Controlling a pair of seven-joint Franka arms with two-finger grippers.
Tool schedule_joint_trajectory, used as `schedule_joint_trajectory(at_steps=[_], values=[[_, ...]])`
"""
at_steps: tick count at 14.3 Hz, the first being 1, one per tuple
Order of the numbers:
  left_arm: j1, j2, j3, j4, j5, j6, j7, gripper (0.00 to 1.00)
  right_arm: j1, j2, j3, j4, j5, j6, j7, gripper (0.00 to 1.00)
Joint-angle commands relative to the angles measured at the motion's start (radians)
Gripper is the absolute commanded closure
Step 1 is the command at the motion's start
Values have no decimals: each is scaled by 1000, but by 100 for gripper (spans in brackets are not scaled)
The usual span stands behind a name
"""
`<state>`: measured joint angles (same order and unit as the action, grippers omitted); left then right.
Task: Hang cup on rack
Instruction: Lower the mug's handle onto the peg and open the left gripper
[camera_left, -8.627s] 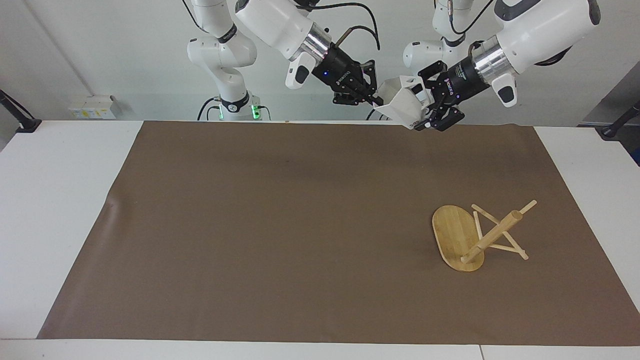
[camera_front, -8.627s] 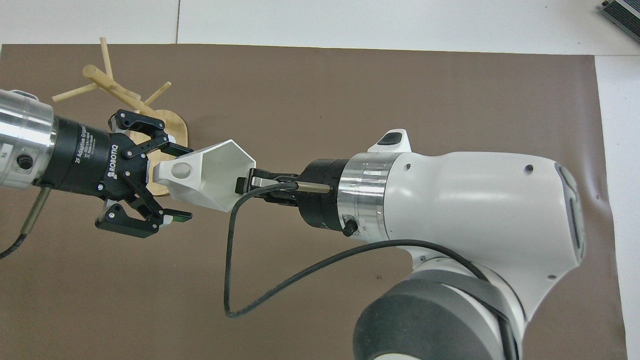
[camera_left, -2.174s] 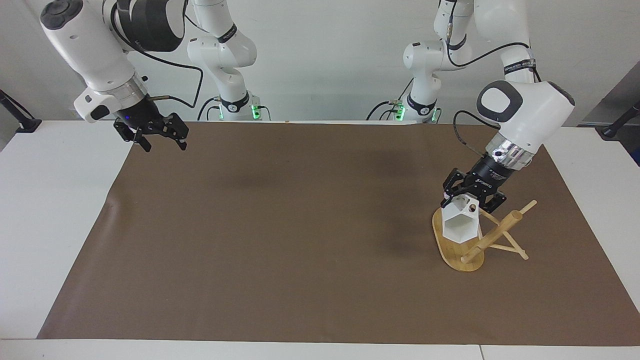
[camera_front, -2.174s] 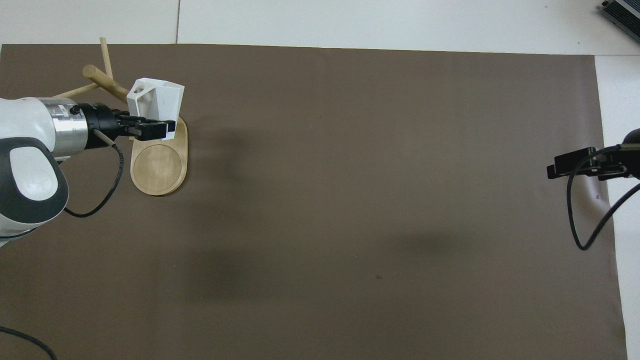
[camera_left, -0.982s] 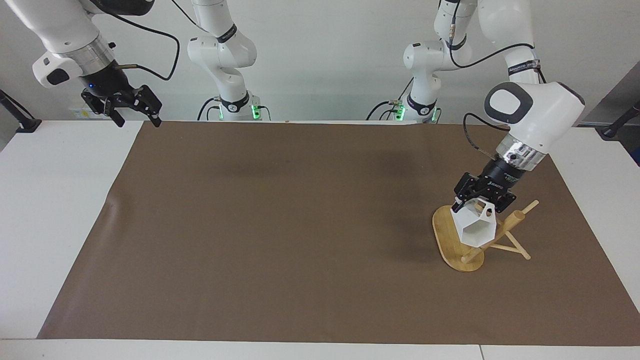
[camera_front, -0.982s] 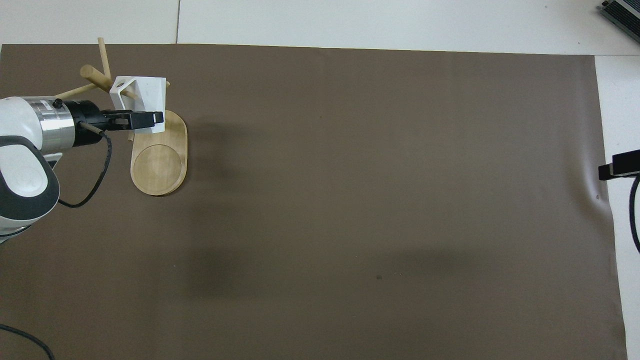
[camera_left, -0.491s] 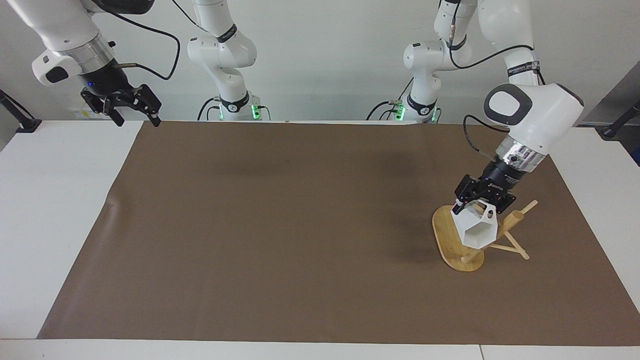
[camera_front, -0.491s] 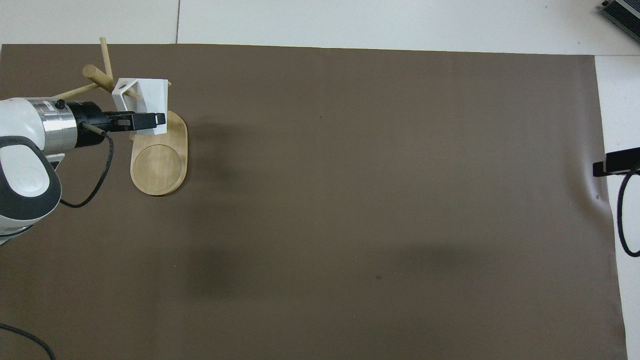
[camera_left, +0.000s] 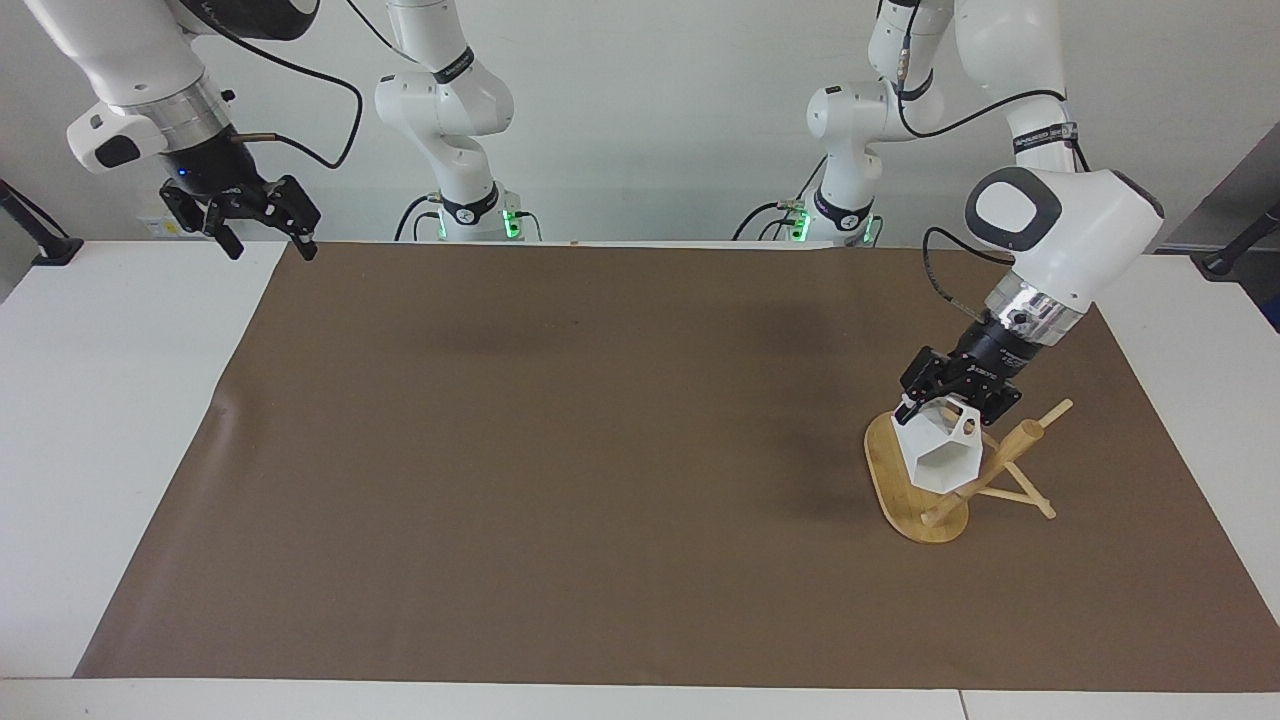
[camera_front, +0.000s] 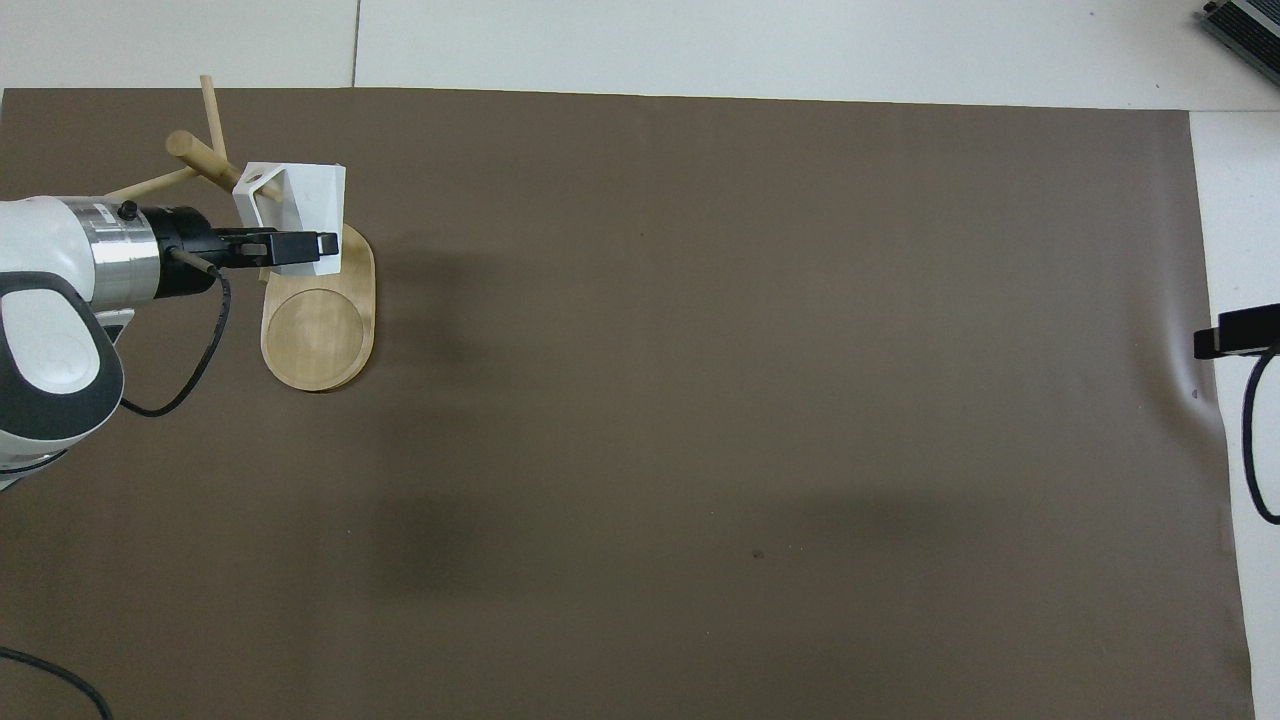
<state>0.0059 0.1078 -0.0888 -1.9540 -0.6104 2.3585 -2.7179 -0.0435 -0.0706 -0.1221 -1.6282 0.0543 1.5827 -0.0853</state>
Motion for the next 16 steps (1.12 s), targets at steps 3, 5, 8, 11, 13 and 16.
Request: schedule_joint_trajectory(at_steps=[3, 5, 8, 11, 13, 16], values=[[40, -8, -2, 6, -3, -53, -66, 100, -4, -26, -11, -35, -21, 23, -17, 0], [43, -8, -2, 6, -2, -53, -72, 100, -2, -26, -13, -36, -21, 25, -16, 0], [43, -8, -2, 6, -2, -53, -74, 100, -2, -26, -13, -35, -21, 23, -16, 0], [43, -8, -2, 10, 1, -58, -72, 50, -2, -26, -13, -35, -21, 22, -16, 0], [43, -7, -2, 15, 1, -58, -68, 27, -2, -26, -13, -33, -21, 22, -16, 0], [40, 0, 0, 26, 14, -58, -49, 10, -2, -26, -13, -32, -21, 22, -17, 0]])
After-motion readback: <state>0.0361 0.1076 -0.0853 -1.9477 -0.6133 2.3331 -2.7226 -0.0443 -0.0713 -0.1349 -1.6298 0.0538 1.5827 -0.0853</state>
